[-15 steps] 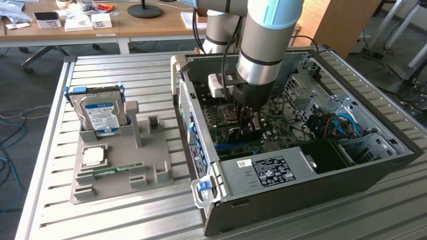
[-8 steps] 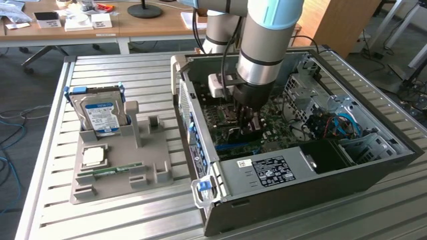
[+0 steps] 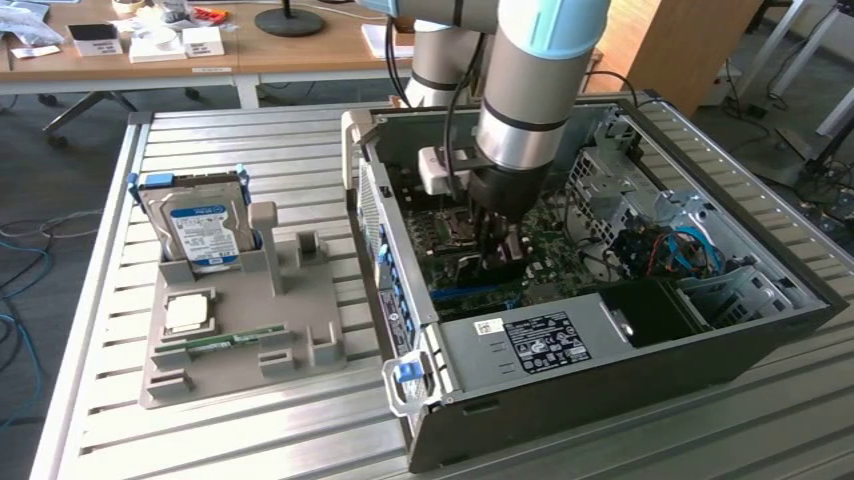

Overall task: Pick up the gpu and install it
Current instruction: 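Insert the gpu into the slot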

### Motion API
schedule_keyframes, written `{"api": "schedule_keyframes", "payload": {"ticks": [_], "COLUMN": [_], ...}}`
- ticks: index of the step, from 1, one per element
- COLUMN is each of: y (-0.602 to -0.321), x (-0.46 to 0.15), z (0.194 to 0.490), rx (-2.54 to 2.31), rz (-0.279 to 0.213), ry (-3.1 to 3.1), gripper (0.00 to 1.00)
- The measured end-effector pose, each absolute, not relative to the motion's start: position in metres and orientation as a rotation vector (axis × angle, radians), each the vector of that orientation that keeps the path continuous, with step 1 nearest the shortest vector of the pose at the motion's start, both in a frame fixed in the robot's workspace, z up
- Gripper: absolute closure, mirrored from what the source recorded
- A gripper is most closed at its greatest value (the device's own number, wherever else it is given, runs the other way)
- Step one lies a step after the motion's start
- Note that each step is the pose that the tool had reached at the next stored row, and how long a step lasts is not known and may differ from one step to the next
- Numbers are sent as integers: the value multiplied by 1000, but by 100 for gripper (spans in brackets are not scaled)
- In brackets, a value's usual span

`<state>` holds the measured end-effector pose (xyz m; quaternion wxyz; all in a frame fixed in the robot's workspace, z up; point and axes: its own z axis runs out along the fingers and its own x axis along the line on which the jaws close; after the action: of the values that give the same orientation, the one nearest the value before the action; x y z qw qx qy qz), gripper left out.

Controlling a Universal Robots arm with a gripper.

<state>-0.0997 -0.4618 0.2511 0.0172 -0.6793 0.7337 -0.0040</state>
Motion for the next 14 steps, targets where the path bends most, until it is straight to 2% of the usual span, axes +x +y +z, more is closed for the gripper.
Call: {"api": "schedule_keyframes", "payload": {"ticks": [14], "y": [-463], "x": [-99], "z": [251], "rx": [-2111], "rz": [-12], "ry": [2281], "gripper": [73]}}
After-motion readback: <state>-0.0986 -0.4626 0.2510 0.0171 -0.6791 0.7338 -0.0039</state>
